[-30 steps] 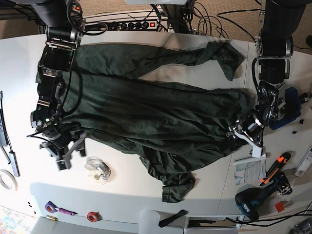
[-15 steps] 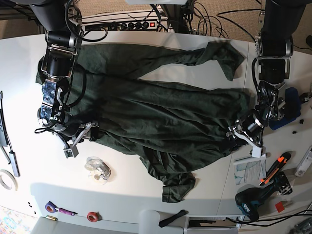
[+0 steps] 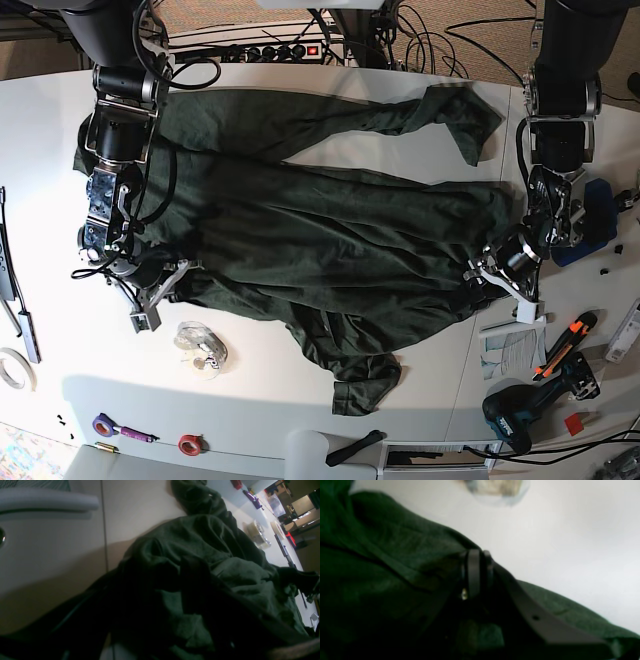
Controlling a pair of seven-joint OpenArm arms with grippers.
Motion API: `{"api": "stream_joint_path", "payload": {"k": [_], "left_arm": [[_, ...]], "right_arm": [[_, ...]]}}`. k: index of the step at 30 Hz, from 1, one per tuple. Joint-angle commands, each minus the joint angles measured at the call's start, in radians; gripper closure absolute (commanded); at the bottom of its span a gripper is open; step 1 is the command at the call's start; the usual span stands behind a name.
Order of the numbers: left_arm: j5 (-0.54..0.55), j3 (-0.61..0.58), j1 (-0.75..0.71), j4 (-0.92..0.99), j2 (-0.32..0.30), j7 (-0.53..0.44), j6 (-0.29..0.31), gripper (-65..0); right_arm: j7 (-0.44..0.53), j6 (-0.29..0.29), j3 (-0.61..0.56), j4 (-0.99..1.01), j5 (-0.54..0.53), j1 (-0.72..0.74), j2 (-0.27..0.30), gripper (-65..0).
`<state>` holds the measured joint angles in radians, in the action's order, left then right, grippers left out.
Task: Layout the t-shirt on the table in an organized manner, then fold the t-shirt properly
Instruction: 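Grasp the shirt's side edge with the right gripper near the hem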
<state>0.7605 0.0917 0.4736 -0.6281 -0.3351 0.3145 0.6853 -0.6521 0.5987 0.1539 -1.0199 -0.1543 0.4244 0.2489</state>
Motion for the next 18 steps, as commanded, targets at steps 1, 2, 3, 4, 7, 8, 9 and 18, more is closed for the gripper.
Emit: {"api": "stream_joint_path", "payload": {"k": [1,2,3,4,7,8,9,18], "left_arm": [[0.019,0.002,0.027,-0.016,-0.011,-0.017,0.013,-29.2],[0.018,0.002,0.028,-0.016,-0.011,-0.025,0.013,-29.1],[0.018,0.002,0.029,-0.016,-0.011,-0.039,0.013,-28.7],[0.018,0.002,0.031,-0.017,-0.011,-0.045,0.013,-28.5],[0.018,0.002,0.043,-0.017,-0.009,-0.042,0.013,-28.5],[0.018,0.002,0.045,-0.017,-0.008,-0.042,0.013,-28.5],[0.018,0.002,0.045,-0.017,-0.008,-0.042,0.013,-28.5],[0.011,0.002,0.045,-0.016,-0.002,-0.044,0.013,-28.5]], "right_arm": [[0.036,-0.002,0.002,-0.014,-0.006,0.034,0.011,0.0],[0.042,-0.008,0.002,-0.014,-0.006,0.036,0.011,0.0],[0.049,-0.021,0.002,-0.014,-0.006,0.039,0.011,0.0],[0.058,-0.045,0.002,-0.014,-0.006,0.042,0.011,0.0],[0.106,-0.151,0.002,-0.014,0.024,0.053,0.011,0.0],[0.124,-0.178,0.002,-0.014,0.05,0.059,0.011,0.0],[0.14,-0.2,0.002,-0.014,0.079,0.065,0.011,0.0],[0.153,-0.278,0.002,-0.014,0.145,0.107,0.008,0.0]]}}
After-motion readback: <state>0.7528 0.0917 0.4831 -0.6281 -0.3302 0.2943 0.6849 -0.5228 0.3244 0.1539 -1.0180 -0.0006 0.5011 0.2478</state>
